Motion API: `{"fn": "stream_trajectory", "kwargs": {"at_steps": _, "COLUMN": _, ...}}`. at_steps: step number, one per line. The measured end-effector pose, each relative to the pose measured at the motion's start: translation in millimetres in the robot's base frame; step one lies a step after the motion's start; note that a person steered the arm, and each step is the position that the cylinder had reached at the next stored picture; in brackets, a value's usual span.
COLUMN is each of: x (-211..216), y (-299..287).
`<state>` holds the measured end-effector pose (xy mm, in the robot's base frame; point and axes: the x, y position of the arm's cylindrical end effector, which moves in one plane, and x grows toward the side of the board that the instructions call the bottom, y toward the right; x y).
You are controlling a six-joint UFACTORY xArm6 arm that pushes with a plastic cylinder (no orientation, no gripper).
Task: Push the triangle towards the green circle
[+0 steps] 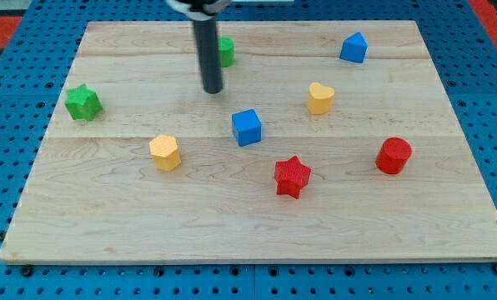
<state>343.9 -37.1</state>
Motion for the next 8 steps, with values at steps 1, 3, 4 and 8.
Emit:
{"fn": "stream_trajectory", "kwargs": {"at_steps": 1, "x": -23, "y": 5}}
{"fn": "stream_trajectory", "kwargs": {"at_steps": 3, "x": -75, "y": -15}}
{"fn": "stream_trajectory", "kwargs": {"at_steps": 4, "x": -72, "y": -12}}
{"fn": "stream_trajectory", "kwargs": {"at_steps": 8, "x": -88, "y": 292}}
